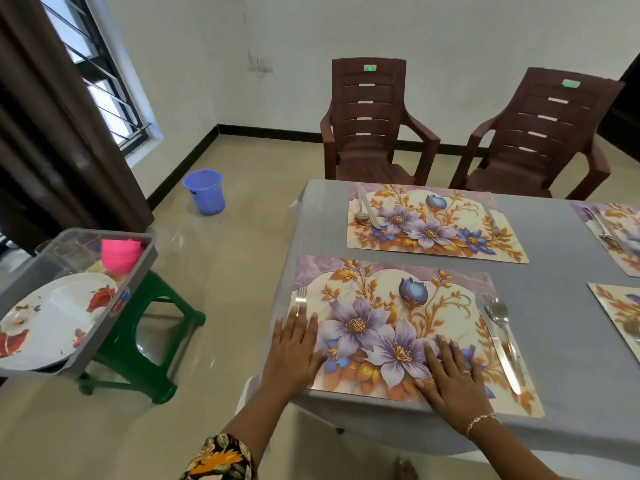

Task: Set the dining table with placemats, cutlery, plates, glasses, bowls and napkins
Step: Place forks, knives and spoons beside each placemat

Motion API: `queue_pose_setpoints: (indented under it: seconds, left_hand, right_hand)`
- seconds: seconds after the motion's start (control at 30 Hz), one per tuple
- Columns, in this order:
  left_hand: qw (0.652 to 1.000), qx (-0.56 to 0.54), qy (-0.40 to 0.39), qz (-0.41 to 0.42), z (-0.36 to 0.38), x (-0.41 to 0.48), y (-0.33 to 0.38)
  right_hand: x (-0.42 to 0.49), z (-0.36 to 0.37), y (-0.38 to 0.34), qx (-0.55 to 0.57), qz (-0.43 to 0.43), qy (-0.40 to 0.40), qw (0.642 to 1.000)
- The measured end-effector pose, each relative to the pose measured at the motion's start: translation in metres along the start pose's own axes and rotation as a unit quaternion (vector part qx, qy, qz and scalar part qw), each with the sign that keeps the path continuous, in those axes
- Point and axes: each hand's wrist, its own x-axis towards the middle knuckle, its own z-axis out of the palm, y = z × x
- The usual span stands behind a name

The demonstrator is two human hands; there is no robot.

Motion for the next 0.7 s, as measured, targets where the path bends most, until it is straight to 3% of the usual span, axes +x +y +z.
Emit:
queue_pose_setpoints:
  seconds: [0.1, 0.23, 0.33, 0.43, 0.53, 0.7]
  left_hand:
    - [0.997, 0.004, 0.042, 0.063, 0.015, 0.000, 0.016]
    - [0.996, -0.004, 0.043, 0.077, 0.025, 0.002, 0.017]
    - [0.998, -0.016, 0.002, 0.064, 0.019, 0.004, 0.016]
    - [0.996, -0.037, -0.014, 0.079, 0.009, 0.006, 0.038]
    - [0.987, -0.039, -0.014, 0.158, 0.015, 0.021, 0.081]
    - [0.957, -0.034, -0.062, 0.280, 0.019, 0.053, 0.187]
  right_hand:
    - [-0.001, 0.004, 0.003, 0.030, 0.026, -0.060, 0.997]
    - [0.000, 0.008, 0.001, 0.035, 0.027, -0.082, 0.996]
    - [0.000, -0.006, 0.000, 0.035, -0.016, -0.010, 0.999]
    - [0.002, -0.029, 0.026, 0.115, 0.048, 0.002, 0.992]
    - [0.002, -0.022, 0.078, 0.185, 0.109, -0.007, 0.977]
    - [-0.004, -0.032, 0.108, 0.147, 0.072, -0.017, 0.986]
